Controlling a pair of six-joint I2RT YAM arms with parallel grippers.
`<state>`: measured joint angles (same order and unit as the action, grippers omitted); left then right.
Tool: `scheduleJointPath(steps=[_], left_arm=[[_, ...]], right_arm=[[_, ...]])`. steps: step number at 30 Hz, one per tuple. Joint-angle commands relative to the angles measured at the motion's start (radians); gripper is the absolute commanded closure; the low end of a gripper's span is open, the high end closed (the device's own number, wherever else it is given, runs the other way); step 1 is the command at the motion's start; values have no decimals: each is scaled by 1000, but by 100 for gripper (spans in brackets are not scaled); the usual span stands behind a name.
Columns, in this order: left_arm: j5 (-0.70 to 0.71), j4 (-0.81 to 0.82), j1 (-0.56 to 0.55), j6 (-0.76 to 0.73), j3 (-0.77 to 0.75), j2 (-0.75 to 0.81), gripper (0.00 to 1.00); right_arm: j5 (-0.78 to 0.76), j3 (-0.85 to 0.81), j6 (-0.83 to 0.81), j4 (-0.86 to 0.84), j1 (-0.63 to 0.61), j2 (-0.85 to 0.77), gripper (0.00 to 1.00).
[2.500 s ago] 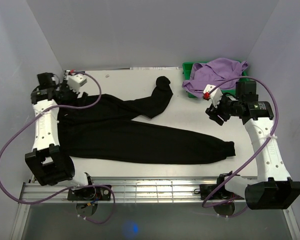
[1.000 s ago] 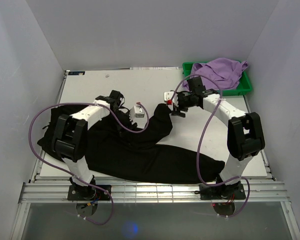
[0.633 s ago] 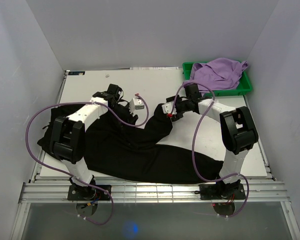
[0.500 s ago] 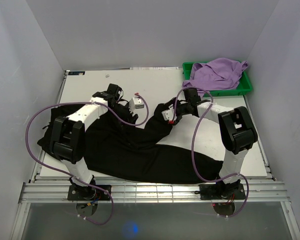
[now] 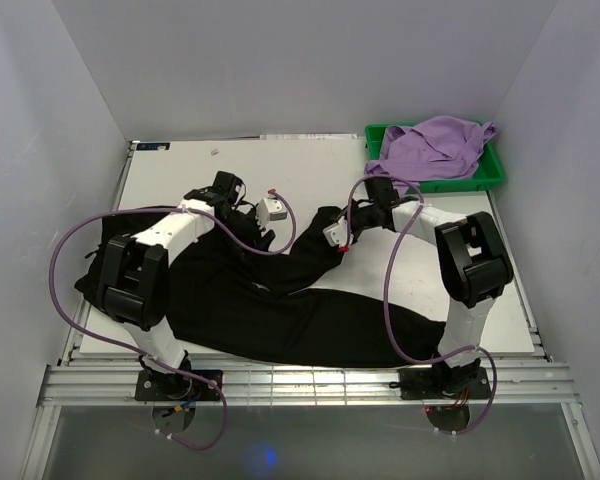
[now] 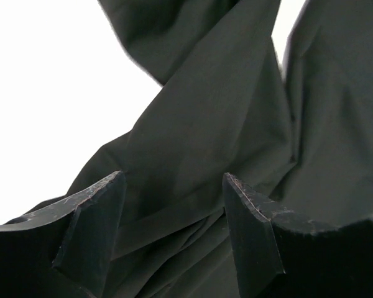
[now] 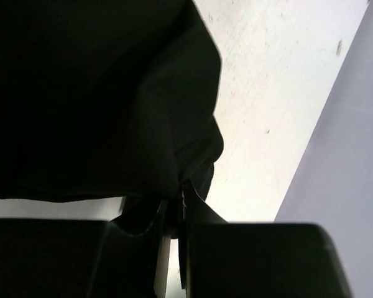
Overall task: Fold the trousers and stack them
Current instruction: Flatten the trousers out
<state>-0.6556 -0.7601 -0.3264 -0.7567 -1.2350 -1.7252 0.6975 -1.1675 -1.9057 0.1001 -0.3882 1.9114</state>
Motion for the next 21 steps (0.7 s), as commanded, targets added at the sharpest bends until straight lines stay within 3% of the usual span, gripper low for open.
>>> scheduleJointPath(steps=[1,12,17,21], left_arm=[[37,65,3,-71,31,76,26],[-10,117,21,-230,26,7,26],[-52,68,72,-256,-64,-91,32],[-61,50,102,-317,-98,-114,34]], right_arm=[[-74,-84,126,229,0,-122,92],[-420,-211,514,792,5,-158,92],[-431,-276,675,1103,40,-63,92],[-383,-294,747,1207,155,-5,92]])
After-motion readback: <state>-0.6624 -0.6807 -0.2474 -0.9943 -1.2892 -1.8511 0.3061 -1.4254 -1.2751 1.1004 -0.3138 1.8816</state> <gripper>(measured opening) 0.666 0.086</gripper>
